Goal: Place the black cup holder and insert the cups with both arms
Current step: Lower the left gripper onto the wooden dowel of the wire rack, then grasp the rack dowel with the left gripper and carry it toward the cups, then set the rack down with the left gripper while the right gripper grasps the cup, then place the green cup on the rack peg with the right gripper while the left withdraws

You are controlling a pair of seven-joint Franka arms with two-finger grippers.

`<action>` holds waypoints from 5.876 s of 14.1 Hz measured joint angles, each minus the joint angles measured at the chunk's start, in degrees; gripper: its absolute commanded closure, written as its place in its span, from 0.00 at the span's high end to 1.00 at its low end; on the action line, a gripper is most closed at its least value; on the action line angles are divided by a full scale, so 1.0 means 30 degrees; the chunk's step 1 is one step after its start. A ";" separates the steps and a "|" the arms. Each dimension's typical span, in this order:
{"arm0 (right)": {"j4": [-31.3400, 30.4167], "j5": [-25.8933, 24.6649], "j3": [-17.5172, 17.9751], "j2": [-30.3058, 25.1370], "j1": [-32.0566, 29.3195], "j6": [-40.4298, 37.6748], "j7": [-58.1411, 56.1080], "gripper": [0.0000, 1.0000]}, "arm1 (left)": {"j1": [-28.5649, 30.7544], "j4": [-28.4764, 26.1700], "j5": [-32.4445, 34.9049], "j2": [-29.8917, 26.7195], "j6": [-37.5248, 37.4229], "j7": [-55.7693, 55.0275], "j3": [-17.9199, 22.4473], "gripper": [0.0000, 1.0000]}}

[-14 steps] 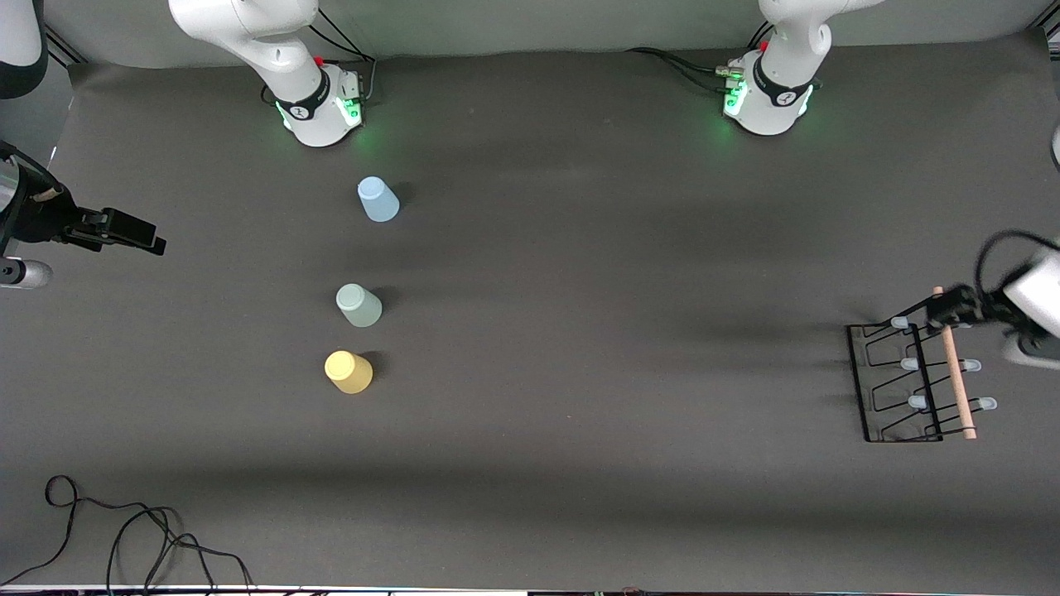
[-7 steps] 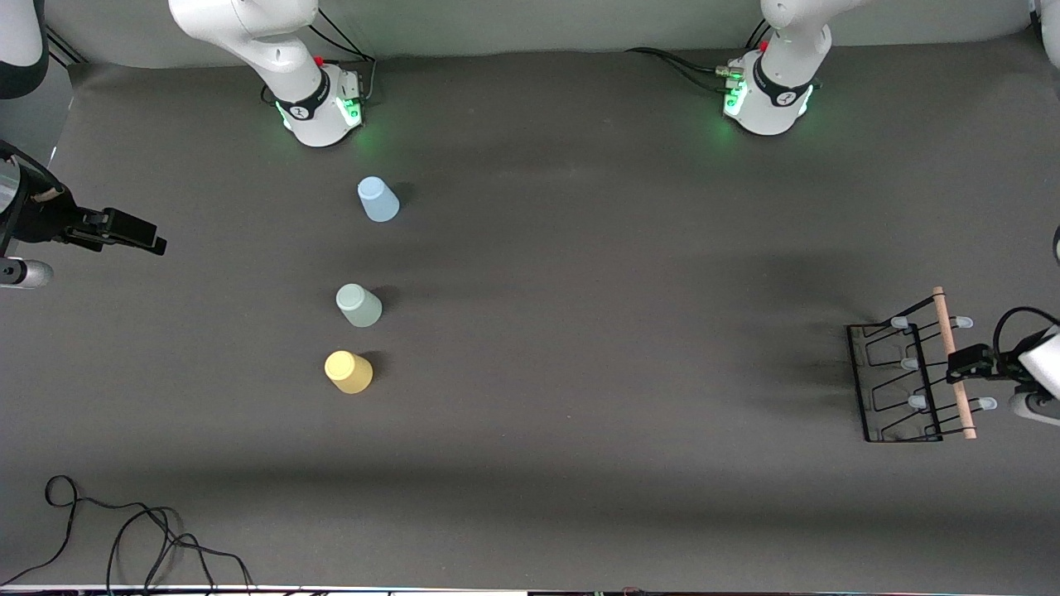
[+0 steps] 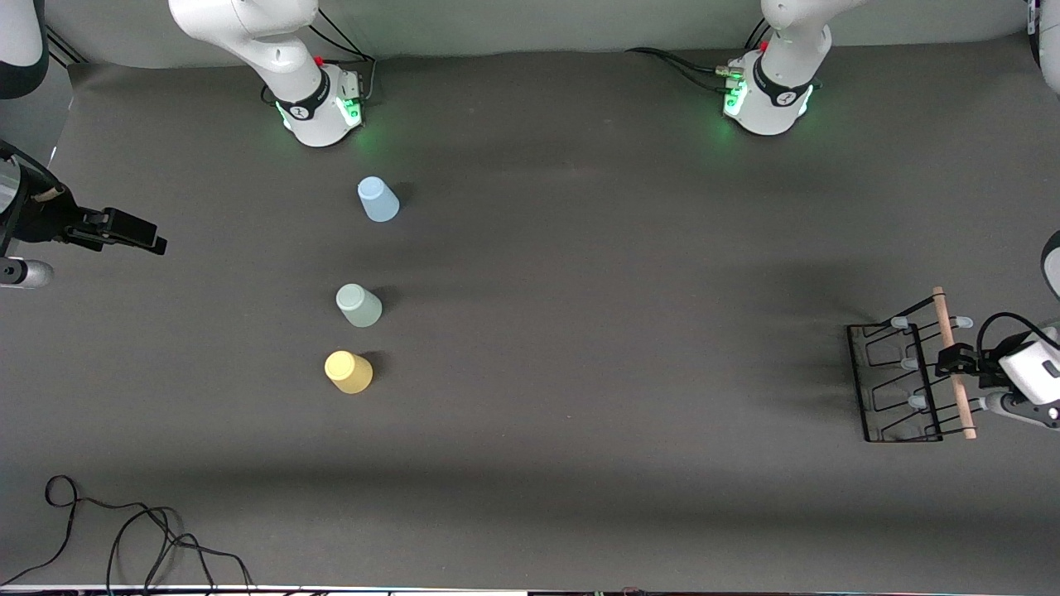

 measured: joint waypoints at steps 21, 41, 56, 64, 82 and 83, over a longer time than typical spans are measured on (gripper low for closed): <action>-0.0631 -0.0037 0.0152 -0.0004 0.2580 -0.0011 0.4056 1.00 | -0.8338 0.4105 -0.0482 -0.0496 -0.5054 -1.6585 -0.3112 0.00; -1.2537 0.1585 0.0244 0.2154 0.5322 1.5617 0.6840 1.00 | -1.6793 0.4587 -0.2483 0.4788 0.3646 -2.4674 -0.3157 0.00; -1.3248 0.1613 0.0225 0.4482 0.5495 1.7238 0.6846 1.00 | -1.7091 0.5932 -0.1003 0.3710 -0.0430 -2.6003 -0.3151 0.91; -1.3286 0.1614 0.0236 0.4673 0.5529 1.7599 0.6847 0.00 | -1.4809 0.5974 0.1991 -0.0063 -0.7153 -2.4287 -0.1967 0.99; -0.8429 0.2837 0.0509 0.2352 1.3337 1.3110 2.0159 0.00 | -0.8601 -0.0465 0.0292 -0.9640 -0.8211 -1.1988 0.0663 0.99; -0.8423 0.2838 0.0509 0.2458 1.3502 1.3337 2.0336 0.00 | -0.8476 -0.0320 0.0284 -0.9632 -0.8007 -1.1298 0.0870 0.99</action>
